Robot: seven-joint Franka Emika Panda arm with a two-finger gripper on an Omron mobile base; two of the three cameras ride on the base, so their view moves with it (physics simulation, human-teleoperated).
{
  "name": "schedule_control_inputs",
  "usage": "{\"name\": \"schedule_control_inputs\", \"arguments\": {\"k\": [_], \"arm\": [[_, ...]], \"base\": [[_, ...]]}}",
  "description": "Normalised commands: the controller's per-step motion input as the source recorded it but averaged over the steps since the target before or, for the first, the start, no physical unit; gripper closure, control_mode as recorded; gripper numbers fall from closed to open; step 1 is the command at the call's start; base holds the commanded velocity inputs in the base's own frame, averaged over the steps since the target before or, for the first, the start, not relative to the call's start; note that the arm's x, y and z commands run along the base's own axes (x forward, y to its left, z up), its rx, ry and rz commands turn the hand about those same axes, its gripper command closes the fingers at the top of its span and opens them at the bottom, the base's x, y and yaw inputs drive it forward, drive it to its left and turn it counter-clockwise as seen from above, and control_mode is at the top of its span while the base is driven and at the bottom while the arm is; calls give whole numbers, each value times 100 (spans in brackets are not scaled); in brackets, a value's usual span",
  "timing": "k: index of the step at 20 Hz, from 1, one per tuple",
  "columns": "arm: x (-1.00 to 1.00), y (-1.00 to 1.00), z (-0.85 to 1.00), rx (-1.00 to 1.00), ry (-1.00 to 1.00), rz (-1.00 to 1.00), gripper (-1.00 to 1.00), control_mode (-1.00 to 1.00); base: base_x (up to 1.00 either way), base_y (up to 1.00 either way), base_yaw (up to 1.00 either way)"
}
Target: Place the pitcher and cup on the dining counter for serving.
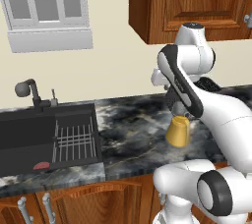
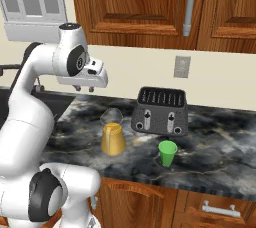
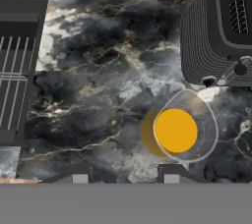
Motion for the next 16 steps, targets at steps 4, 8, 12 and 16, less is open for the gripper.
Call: {"name": "schedule_control_inputs", "arguments": {"k": [4, 8, 12, 16], "arm": [[-33, -32, -10, 3, -1, -3, -100, -100], [-21, -66, -63, 0, 0, -2, -100, -100], [0, -35, -98, -1, 0, 0, -100, -100], [0, -19, -100, 0, 0, 0, -100, -100]], "base": [[0, 0, 0], [0, 0, 0], [0, 0, 0], [0, 0, 0]]}}
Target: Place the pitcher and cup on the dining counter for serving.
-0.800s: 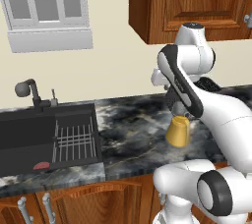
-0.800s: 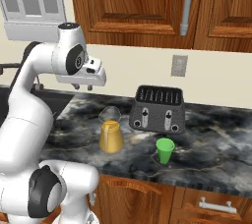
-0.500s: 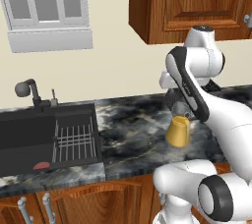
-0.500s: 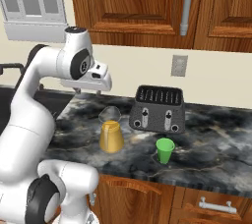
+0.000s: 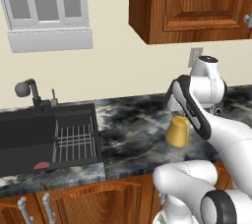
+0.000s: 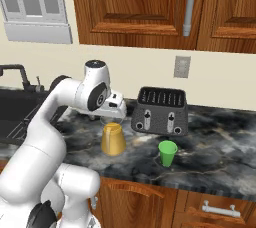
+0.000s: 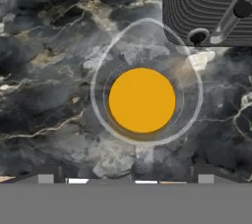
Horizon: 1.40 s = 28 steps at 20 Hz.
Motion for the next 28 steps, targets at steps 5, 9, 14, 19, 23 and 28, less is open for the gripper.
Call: {"name": "schedule_control_inputs", "arguments": {"k": [5, 9, 14, 19, 23, 28], "arm": [[10, -18, -75, 0, 0, 0, -100, -100], [24, -21, -19, 0, -3, 5, -100, -100], [10, -17, -10, 0, 0, 1, -100, -100], [1, -1, -31, 0, 0, 0, 100, -100], [2, 0, -39, 6, -2, 0, 100, -100], [2, 0, -12, 0, -5, 0, 100, -100]], "base": [[0, 0, 0], [0, 0, 0], [0, 0, 0], [0, 0, 0], [0, 0, 0], [0, 0, 0]]}}
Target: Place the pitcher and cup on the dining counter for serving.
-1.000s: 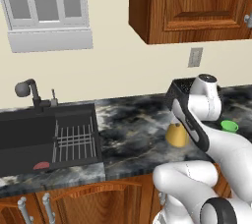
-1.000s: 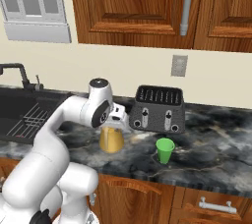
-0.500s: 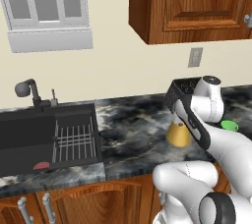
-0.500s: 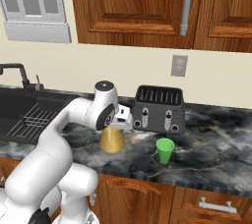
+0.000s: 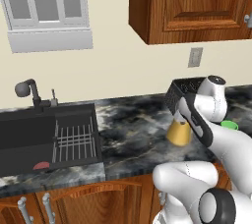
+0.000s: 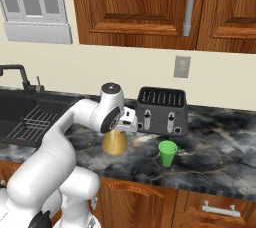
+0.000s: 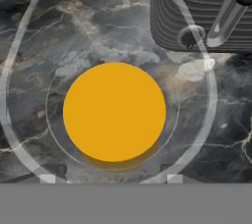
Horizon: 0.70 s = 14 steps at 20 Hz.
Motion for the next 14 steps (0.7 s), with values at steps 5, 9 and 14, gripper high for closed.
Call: {"name": "schedule_control_inputs", "arguments": {"k": [5, 9, 14], "arm": [[0, 0, -1, 0, -9, 0, 100, -100], [-1, 0, 2, 0, -21, 0, 100, -100], [-17, 0, 32, 0, -26, 0, 100, -100]], "base": [[0, 0, 0], [0, 0, 0], [0, 0, 0]]}}
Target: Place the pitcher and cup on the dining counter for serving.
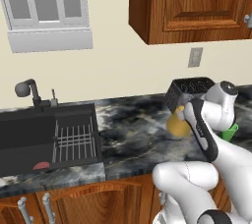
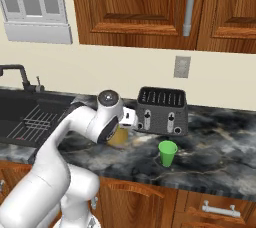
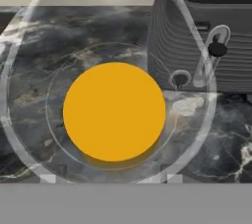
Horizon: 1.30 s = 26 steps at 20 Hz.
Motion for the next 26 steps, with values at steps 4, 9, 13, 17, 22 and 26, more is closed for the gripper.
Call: {"name": "schedule_control_inputs", "arguments": {"k": [4, 9, 13, 17, 22, 26], "arm": [[-48, 9, 74, 0, -21, 0, 100, -100], [-54, 30, 98, 0, -10, 0, 100, -100], [-29, 92, 83, 0, 0, 4, 100, -100], [-35, 97, 67, 0, -3, 9, 100, -100], [-10, 100, 55, 0, -4, 10, 100, -100], [-18, 40, 1, 0, -4, 8, 100, 100]], "base": [[0, 0, 0], [0, 0, 0], [0, 0, 0], [0, 0, 0], [0, 0, 0], [-27, 29, 12]]}}
